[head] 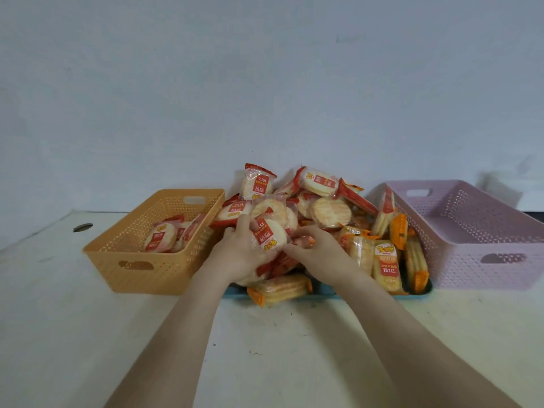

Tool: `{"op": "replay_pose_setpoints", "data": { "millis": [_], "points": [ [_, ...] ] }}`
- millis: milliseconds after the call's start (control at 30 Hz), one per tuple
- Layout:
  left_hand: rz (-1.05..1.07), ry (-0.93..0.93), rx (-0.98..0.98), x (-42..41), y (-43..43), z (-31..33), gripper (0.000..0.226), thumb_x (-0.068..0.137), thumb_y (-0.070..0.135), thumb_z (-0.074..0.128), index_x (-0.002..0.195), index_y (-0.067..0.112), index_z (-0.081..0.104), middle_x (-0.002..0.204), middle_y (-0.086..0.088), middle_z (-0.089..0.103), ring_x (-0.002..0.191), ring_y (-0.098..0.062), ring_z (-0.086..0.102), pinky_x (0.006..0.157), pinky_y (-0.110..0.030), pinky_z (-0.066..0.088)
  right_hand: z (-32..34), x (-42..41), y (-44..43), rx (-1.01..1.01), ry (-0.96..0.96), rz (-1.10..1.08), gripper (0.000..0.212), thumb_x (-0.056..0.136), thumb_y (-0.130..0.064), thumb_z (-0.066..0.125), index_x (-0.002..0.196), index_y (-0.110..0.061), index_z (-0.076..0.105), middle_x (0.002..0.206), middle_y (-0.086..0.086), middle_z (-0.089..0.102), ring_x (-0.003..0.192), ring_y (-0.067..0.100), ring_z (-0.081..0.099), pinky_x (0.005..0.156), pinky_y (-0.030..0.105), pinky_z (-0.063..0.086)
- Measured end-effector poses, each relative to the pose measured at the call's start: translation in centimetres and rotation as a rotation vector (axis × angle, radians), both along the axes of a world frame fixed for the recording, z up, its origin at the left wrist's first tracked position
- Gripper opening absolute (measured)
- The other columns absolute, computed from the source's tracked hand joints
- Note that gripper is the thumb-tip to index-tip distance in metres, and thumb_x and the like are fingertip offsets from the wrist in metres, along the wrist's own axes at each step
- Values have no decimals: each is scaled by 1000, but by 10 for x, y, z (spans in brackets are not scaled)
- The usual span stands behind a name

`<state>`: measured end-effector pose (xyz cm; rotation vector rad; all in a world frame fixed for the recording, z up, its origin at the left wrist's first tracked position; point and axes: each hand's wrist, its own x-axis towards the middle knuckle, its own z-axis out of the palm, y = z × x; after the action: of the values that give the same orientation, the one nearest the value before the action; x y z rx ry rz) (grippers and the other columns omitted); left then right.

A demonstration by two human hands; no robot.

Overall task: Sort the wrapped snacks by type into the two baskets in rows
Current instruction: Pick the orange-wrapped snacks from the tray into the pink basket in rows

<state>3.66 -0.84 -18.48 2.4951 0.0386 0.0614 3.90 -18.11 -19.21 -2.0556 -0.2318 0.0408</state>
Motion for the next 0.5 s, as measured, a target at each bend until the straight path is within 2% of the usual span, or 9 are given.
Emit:
{"op": "replay_pose_setpoints", "data": {
  "millis": [100, 200, 267, 367, 433, 500],
  "points": [
    [-36, -172, -161, 0, 0, 10, 61, 68, 38, 84, 111, 39, 41, 125, 3, 51, 106, -17, 57, 87, -40, 55, 4, 5, -3, 94, -64, -71, 37, 89, -20, 64, 124, -24, 53, 99, -6, 58, 72, 8, 55, 59, 22, 44],
    [-78, -301, -397, -2, -4, 28, 62, 69, 13, 86, 111, 37, 48, 116, 10, 56, 102, -8, 60, 79, -26, 54, 18, 4, -11, 267, -98, -76, 38, 88, -8, 58, 119, -29, 48, 95, 6, 65, 61, 9, 57, 53, 22, 44],
    [-109, -313, -619, -3, -10, 33, 58, 72, 2, 81, 108, 35, 51, 114, 9, 60, 103, -8, 63, 77, -24, 53, 28, 1, -12, 441, -18, -43, 35, 91, -9, 55, 119, -29, 48, 100, 11, 69, 69, 15, 63, 59, 27, 51],
    [-130, -217, -972, -3, -16, 31, 49, 80, -6, 71, 114, 25, 56, 120, -1, 64, 110, -17, 64, 82, -33, 55, 36, 0, -8, 654, 187, 39, 26, 95, -30, 54, 120, -26, 58, 111, 10, 70, 92, 22, 68, 73, 37, 58],
    [-117, -147, -1040, -4, -20, 28, 44, 85, -6, 64, 117, 23, 56, 122, -1, 64, 114, -22, 62, 76, -34, 56, 35, 0, -5, 685, 248, 106, 33, 94, -46, 53, 120, -27, 62, 112, 6, 71, 101, 24, 69, 81, 42, 58],
    [-114, -137, -990, -7, -23, 31, 42, 85, 0, 66, 117, 26, 56, 120, 3, 65, 113, -20, 62, 68, -29, 54, 35, -5, 3, 621, 188, 104, 33, 93, -45, 56, 120, -27, 58, 109, 2, 72, 97, 19, 71, 86, 43, 57]
  ]
}}
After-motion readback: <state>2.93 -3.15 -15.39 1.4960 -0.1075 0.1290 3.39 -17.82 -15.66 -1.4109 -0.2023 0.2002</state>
